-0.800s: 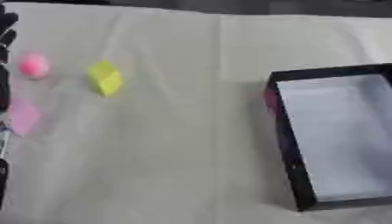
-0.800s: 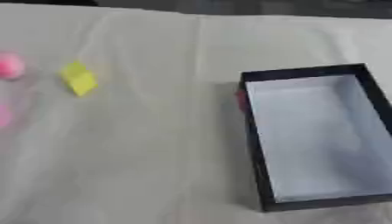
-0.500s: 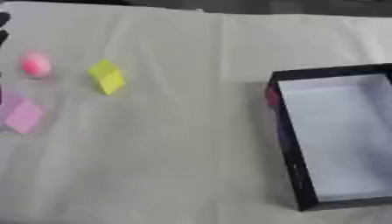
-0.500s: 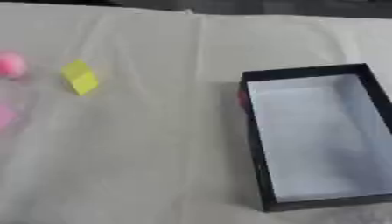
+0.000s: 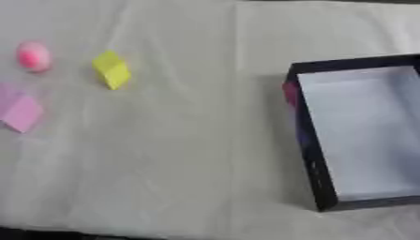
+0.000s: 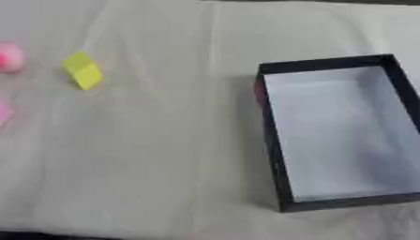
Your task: Pick up the objects with one hand, pass them to the other hand, and then place them into the box on the other side of the table.
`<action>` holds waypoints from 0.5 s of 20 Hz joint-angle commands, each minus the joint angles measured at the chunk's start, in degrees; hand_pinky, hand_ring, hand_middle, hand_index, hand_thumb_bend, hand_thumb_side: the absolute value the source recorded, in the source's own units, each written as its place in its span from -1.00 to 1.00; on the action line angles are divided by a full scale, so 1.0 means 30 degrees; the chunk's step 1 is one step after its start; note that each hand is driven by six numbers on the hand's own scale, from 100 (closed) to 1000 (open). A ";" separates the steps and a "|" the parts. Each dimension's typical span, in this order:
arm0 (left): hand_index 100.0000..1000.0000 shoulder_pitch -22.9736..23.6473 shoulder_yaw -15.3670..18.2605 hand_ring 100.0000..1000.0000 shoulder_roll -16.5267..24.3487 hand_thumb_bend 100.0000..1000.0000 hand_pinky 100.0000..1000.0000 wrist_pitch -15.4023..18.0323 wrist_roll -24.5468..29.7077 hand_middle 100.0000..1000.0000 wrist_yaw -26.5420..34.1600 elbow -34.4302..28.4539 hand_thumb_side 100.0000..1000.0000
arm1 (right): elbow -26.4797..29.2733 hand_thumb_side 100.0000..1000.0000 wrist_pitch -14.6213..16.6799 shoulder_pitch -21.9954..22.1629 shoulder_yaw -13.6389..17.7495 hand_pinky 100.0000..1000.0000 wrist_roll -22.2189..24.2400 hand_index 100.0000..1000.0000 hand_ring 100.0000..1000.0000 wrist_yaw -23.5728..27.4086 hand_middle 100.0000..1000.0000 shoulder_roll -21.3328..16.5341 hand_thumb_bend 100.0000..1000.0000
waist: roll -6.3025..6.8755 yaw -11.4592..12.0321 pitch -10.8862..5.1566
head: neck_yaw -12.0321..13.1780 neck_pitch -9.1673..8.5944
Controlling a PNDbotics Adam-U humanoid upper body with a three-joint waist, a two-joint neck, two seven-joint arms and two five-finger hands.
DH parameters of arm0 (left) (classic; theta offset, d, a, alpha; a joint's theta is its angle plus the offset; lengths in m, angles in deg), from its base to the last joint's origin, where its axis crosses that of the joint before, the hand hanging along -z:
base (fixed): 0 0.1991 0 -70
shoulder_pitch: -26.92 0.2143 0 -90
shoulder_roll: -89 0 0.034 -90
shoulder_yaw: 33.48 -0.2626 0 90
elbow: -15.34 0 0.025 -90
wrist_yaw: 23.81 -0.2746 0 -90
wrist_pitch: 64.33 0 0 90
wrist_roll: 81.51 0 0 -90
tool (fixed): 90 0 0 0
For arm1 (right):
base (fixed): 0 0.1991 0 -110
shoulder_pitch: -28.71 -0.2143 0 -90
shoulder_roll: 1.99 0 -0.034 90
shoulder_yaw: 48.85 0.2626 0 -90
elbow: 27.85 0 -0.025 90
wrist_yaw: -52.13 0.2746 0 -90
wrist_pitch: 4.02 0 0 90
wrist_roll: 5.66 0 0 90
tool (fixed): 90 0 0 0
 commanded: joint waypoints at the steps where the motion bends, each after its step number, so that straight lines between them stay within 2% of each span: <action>1: 0.65 -0.0006 -0.0210 0.95 0.1958 -1.00 1.00 -0.0096 0.0446 0.42 -0.0378 0.0217 0.64 | 0.0347 -0.38 0.0191 0.0220 0.0239 0.38 -0.0004 0.89 0.79 -0.0187 0.83 -0.0884 -1.00 | 0.0189 0.0087 -0.0826 | -0.0005 0.0166; 4: 0.65 0.0068 -0.0564 0.96 0.2998 -1.00 1.00 -0.0313 0.0878 0.43 -0.0863 0.0840 0.64 | 0.0347 -0.40 0.0268 0.0432 0.0233 0.38 0.0027 0.89 0.79 -0.0276 0.83 -0.1079 -1.00 | 0.0216 0.0154 -0.0918 | 0.0512 0.0045; 10: 0.66 -0.0010 -0.1175 0.95 0.4422 -1.00 1.00 -0.0651 0.1399 0.44 -0.1979 0.1560 0.63 | 0.0347 -0.44 0.0378 0.0625 0.0200 0.38 0.0090 0.89 0.78 -0.0384 0.83 -0.1345 -1.00 | 0.0199 0.0164 -0.0945 | 0.1637 -0.0586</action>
